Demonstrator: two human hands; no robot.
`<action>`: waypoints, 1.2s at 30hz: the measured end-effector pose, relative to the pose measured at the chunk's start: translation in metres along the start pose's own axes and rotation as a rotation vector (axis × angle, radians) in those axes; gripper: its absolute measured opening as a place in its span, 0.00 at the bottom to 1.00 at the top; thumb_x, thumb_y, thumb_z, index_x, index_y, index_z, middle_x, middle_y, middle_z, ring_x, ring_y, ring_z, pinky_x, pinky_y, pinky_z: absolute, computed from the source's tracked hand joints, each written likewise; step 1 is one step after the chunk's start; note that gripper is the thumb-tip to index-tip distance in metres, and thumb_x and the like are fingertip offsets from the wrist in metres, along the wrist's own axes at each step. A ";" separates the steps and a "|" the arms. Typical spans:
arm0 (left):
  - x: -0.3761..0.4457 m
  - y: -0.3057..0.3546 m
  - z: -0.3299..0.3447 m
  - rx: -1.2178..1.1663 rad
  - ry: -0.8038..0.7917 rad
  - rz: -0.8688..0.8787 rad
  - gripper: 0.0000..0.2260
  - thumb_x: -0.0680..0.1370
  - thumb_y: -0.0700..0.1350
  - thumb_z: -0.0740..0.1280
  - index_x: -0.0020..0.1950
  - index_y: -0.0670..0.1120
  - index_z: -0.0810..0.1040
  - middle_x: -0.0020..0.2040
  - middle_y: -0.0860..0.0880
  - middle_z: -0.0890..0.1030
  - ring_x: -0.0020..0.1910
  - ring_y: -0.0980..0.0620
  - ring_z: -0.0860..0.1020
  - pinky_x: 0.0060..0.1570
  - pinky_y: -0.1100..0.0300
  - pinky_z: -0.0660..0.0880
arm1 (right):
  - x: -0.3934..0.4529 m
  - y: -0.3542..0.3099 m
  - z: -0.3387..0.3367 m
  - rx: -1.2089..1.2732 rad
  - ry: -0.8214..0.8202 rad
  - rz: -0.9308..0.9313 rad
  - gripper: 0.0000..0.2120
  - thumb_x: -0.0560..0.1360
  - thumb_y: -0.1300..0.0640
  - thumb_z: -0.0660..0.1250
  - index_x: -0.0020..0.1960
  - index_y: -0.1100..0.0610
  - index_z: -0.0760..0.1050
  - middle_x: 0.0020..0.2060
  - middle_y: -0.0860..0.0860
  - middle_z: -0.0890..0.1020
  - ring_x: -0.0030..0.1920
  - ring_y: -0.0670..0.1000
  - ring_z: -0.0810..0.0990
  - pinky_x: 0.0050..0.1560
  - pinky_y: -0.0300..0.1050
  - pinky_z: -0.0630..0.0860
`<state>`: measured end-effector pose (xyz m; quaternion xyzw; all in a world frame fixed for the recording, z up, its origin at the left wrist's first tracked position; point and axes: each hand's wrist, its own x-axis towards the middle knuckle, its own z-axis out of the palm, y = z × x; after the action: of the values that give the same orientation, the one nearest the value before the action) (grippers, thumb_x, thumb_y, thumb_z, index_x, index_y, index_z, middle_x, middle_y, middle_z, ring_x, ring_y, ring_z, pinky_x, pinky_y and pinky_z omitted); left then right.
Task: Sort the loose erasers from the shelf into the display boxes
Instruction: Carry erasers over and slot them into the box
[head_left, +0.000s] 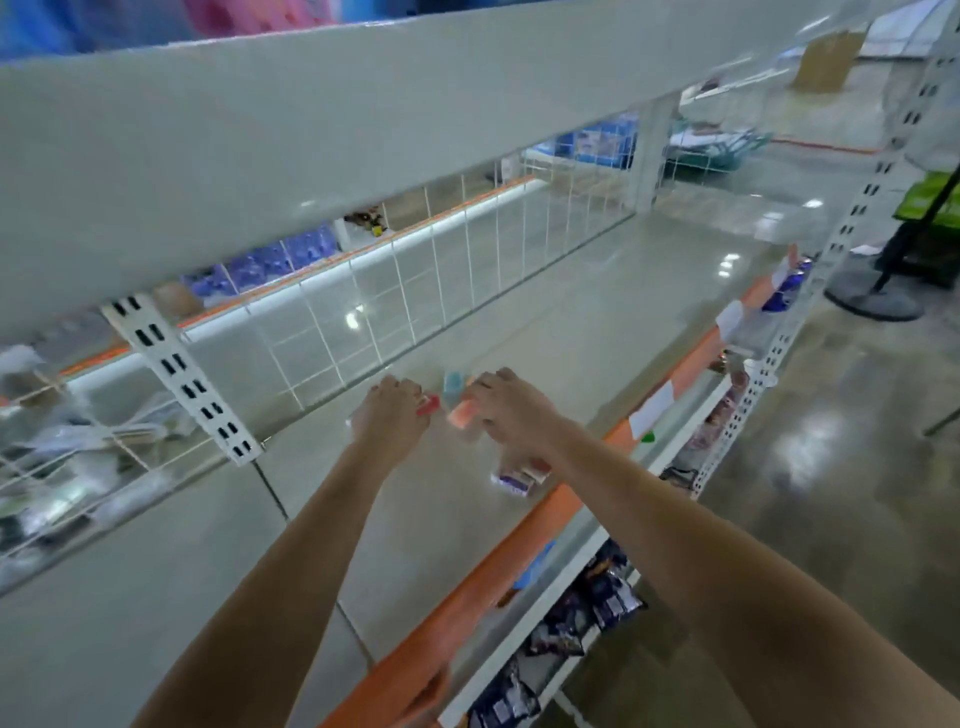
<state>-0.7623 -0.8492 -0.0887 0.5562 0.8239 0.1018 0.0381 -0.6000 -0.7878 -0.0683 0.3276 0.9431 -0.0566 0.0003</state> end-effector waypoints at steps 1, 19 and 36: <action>0.005 -0.002 0.005 -0.002 0.007 -0.017 0.13 0.76 0.52 0.63 0.57 0.49 0.76 0.54 0.46 0.76 0.57 0.44 0.74 0.53 0.50 0.74 | 0.008 0.006 0.001 -0.020 0.006 -0.045 0.19 0.75 0.60 0.61 0.66 0.59 0.68 0.61 0.55 0.72 0.63 0.57 0.68 0.63 0.50 0.68; -0.160 -0.005 -0.037 -0.196 0.368 -0.413 0.12 0.74 0.42 0.69 0.58 0.46 0.78 0.52 0.46 0.78 0.52 0.46 0.76 0.51 0.53 0.73 | 0.001 -0.042 -0.007 0.461 0.107 -0.705 0.14 0.74 0.58 0.66 0.58 0.60 0.73 0.53 0.54 0.77 0.57 0.55 0.72 0.53 0.42 0.67; -0.564 -0.092 -0.110 0.024 0.555 -0.781 0.13 0.73 0.45 0.67 0.56 0.46 0.79 0.51 0.46 0.78 0.51 0.44 0.77 0.50 0.58 0.71 | -0.201 -0.374 0.015 0.657 -0.020 -1.127 0.16 0.67 0.54 0.66 0.51 0.62 0.76 0.45 0.57 0.76 0.49 0.60 0.74 0.48 0.43 0.64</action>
<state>-0.6520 -1.4175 -0.0295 0.1572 0.9514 0.2151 -0.1543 -0.6740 -1.2049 -0.0357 -0.2346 0.9040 -0.3364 -0.1210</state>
